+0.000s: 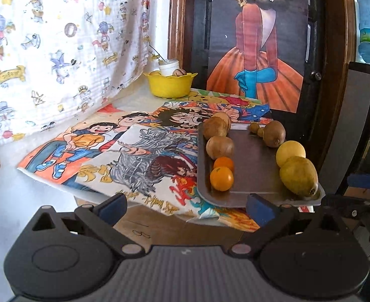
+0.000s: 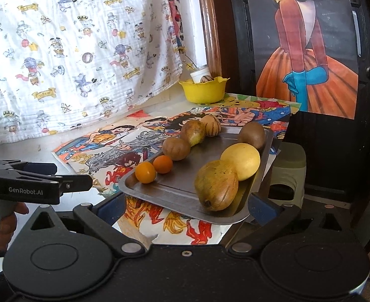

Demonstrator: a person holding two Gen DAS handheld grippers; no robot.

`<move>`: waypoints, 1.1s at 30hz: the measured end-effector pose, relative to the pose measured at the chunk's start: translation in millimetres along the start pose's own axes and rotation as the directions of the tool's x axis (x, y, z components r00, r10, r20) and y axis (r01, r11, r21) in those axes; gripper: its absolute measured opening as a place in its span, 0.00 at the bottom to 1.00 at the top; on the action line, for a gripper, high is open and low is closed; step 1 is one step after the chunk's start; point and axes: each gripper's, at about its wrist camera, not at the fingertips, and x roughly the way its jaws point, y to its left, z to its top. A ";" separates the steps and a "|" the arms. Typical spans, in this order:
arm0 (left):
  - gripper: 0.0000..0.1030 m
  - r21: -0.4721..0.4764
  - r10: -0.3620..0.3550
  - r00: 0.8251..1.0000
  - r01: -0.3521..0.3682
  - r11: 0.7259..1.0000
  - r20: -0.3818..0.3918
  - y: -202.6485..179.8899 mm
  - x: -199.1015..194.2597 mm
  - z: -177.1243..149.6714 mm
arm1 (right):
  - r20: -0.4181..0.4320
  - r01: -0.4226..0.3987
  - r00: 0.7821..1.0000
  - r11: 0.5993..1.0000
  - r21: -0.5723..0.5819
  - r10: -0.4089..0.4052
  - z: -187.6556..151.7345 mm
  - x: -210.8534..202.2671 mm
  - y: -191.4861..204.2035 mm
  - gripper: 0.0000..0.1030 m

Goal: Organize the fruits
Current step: 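Withdraw both open tools away from the tray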

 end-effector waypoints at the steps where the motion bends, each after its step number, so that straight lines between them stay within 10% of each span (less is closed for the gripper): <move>1: 1.00 0.001 0.002 1.000 -0.002 1.000 0.000 1.2 -1.8 -2.3 | 0.000 0.001 1.000 1.000 -0.001 -0.001 -0.8 -1.2 1.4 0.99; 33: 1.00 -0.007 0.016 1.000 -0.016 1.000 -0.013 4.5 -8.0 -11.9 | -0.008 0.005 1.000 1.000 0.002 -0.005 -5.9 -6.4 5.5 0.99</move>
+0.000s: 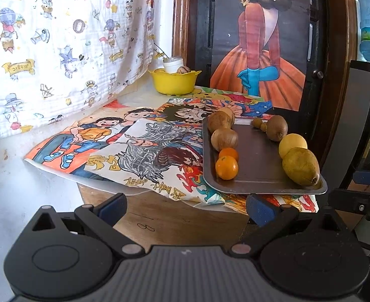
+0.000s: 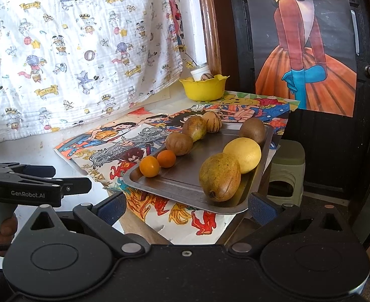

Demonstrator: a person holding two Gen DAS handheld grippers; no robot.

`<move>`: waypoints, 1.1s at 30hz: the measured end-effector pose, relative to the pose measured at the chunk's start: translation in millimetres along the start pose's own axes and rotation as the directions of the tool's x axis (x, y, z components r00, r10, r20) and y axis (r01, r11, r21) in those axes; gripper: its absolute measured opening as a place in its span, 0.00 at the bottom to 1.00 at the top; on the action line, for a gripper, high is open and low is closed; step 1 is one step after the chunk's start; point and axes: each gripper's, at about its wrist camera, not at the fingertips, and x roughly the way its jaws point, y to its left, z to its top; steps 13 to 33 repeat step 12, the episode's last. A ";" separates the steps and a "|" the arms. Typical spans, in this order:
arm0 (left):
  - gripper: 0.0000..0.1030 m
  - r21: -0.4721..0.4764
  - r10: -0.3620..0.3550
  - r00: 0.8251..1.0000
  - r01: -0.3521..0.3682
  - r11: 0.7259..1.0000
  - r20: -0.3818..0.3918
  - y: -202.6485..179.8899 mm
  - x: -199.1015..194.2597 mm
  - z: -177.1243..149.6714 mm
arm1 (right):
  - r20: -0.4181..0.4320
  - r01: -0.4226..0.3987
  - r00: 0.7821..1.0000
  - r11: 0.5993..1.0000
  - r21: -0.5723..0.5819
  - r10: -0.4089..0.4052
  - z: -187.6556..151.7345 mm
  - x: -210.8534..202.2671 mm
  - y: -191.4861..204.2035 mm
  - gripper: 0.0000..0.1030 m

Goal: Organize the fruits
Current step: 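Withdraw both open tools away from the tray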

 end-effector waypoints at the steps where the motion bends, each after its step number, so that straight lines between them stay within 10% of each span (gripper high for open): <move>1: 1.00 0.003 0.007 1.000 -0.007 1.000 -0.006 -0.3 0.3 0.8 | -0.001 0.000 1.000 1.000 0.001 0.000 -0.2 -0.1 0.2 0.99; 33: 1.00 0.008 -0.001 1.000 0.001 1.000 0.009 -2.6 -0.8 -0.2 | -0.006 -0.001 1.000 1.000 0.002 0.001 -2.1 0.0 1.8 0.99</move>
